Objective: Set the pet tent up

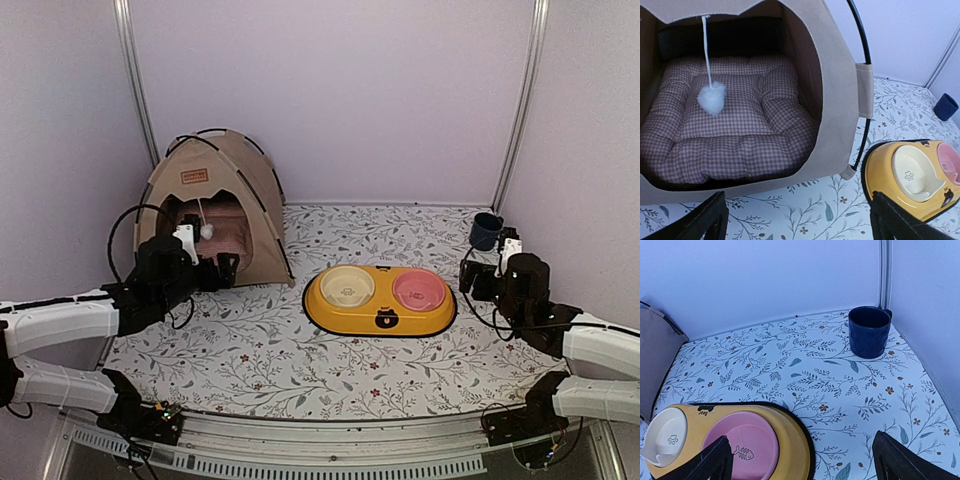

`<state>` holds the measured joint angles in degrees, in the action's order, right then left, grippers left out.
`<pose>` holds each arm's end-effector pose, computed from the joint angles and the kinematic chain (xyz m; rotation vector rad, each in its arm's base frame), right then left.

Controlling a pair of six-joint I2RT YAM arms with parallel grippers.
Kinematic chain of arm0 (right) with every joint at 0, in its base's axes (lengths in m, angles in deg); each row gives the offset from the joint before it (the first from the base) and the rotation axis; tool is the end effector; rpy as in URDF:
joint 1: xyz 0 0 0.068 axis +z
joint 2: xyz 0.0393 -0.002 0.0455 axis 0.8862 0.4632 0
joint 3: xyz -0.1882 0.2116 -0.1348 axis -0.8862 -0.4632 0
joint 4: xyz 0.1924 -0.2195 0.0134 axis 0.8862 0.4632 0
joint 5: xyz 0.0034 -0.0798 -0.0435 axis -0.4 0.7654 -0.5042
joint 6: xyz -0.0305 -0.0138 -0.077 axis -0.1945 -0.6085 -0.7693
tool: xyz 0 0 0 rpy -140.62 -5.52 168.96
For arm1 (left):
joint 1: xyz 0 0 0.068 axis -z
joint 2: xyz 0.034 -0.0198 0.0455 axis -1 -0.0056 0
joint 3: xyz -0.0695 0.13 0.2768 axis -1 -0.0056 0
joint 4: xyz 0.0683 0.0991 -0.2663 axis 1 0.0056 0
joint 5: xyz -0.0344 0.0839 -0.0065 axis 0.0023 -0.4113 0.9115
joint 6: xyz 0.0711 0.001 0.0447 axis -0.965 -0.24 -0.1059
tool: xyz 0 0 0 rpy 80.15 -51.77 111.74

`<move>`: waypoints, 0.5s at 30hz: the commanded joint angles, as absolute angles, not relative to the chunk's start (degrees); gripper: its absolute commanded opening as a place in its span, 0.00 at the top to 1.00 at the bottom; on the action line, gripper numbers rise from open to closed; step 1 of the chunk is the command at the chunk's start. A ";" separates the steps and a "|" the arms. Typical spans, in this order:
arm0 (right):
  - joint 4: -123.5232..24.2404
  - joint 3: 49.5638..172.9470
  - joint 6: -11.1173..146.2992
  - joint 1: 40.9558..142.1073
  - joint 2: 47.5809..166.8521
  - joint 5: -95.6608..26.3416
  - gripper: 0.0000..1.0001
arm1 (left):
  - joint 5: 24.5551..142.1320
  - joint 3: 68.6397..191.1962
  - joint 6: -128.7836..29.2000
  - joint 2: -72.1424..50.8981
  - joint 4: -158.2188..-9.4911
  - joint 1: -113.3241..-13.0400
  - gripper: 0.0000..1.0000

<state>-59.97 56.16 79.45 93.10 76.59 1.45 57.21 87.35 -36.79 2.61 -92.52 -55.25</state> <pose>0.2121 0.0851 0.2152 0.1320 1.8758 0.1129 0.2413 -0.1380 0.2317 -0.0393 1.9508 -0.3815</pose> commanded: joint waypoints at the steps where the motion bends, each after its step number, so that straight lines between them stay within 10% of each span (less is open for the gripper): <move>1: -72.32 54.82 71.13 85.30 77.45 -2.51 0.01 | 53.72 84.12 -45.15 3.04 -103.59 -56.92 0.01; 15: -109.01 49.93 64.53 62.40 102.16 -17.76 0.01 | 49.62 78.53 -53.54 2.10 -114.35 -62.70 0.01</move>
<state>-93.96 51.04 67.48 63.99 97.51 -14.02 51.86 80.12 -49.91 2.15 -110.18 -60.75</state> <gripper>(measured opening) 0.989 0.993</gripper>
